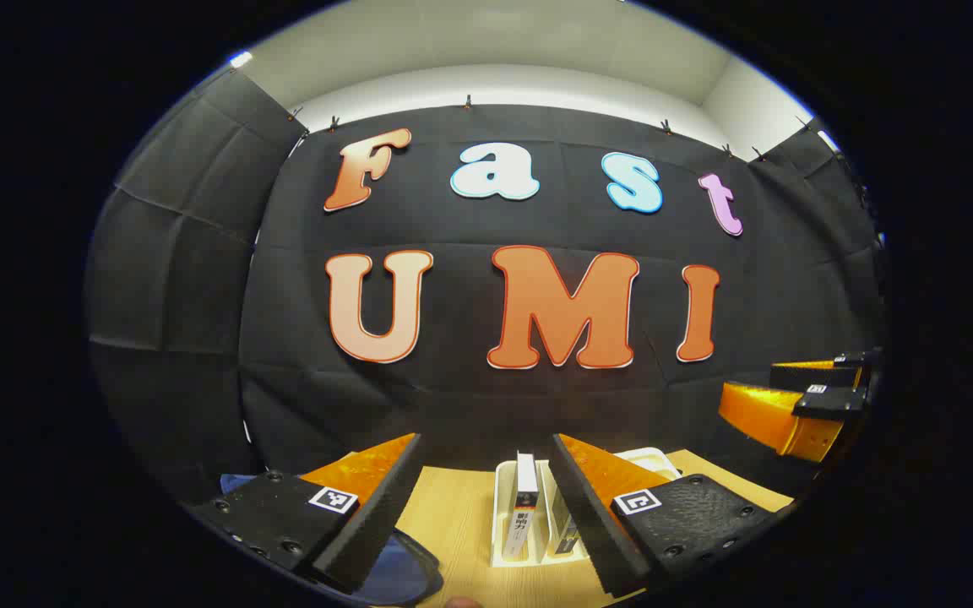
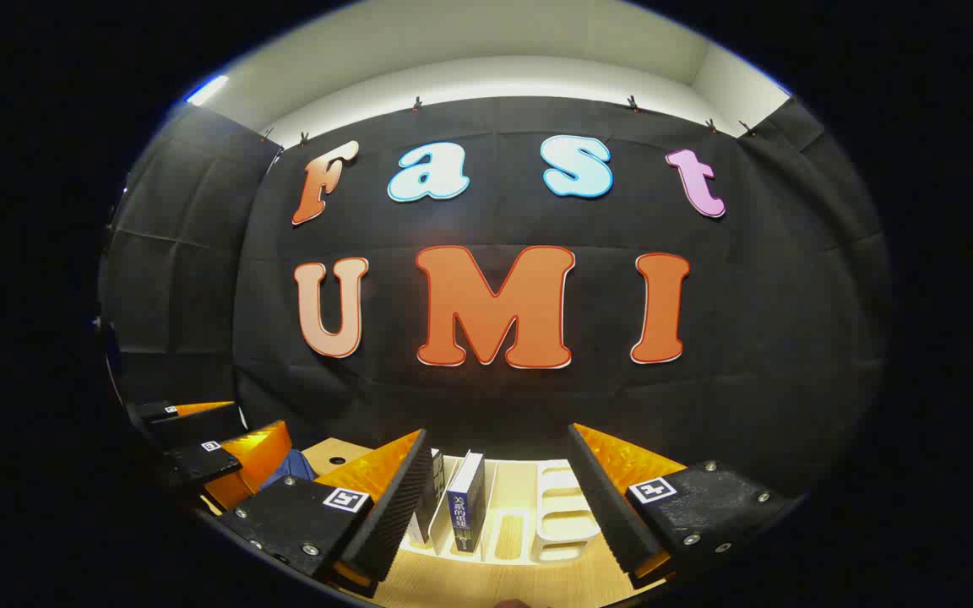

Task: Open the schoolbag, grab two books from the bookshelf and put them into the schoolbag.

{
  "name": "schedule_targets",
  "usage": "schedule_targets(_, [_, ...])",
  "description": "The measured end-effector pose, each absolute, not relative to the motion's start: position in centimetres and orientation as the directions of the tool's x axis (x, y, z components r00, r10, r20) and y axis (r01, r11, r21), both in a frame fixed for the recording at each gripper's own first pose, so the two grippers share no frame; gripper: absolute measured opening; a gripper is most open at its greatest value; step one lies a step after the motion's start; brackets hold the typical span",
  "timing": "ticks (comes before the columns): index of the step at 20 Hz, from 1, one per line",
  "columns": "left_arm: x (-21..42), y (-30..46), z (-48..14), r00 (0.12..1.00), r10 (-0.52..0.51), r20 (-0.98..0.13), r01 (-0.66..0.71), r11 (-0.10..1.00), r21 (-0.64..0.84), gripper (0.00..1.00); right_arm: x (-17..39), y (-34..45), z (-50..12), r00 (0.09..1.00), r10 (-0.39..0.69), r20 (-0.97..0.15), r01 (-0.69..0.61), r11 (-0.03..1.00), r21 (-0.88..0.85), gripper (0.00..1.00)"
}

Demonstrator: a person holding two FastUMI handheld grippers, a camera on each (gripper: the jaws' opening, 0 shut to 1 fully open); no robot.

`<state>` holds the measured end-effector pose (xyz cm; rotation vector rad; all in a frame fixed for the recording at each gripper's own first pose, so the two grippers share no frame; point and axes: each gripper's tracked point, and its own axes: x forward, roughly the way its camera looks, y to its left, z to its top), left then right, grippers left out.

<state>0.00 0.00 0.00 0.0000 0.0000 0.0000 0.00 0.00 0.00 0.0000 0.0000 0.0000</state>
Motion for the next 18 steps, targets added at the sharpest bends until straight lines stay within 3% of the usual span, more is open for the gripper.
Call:
schedule_targets(3, [0.7,-1.8,-0.2,1.000,0.015,0.006,-0.015,1.000,0.003,0.93,0.7,-1.2,-0.9,1.000,0.016,-0.010,-0.016,1.000,0.016,0.96])
schedule_targets(9, [3.7,-2.3,0.0,1.000,-0.022,0.001,0.022,0.999,0.034,0.93,2.9,-3.2,-0.8,0.998,-0.060,0.002,0.060,0.998,0.033,0.95])
schedule_targets(10, [4.0,-2.4,0.4,1.000,-0.029,0.011,0.028,0.999,0.033,0.93,3.0,-3.3,-0.9,0.997,-0.073,0.004,0.072,0.997,0.025,1.00])
schedule_targets(11, [4.3,-2.5,0.1,0.999,-0.041,0.008,0.041,0.999,0.020,0.93,3.2,-3.5,-1.1,0.996,-0.090,0.011,0.089,0.996,0.023,0.95])
schedule_targets(18, [5.9,-0.8,-1.5,0.997,-0.069,-0.020,0.069,0.998,-0.013,0.94,3.4,-2.4,-1.2,0.991,-0.133,0.012,0.133,0.991,0.019,0.95])
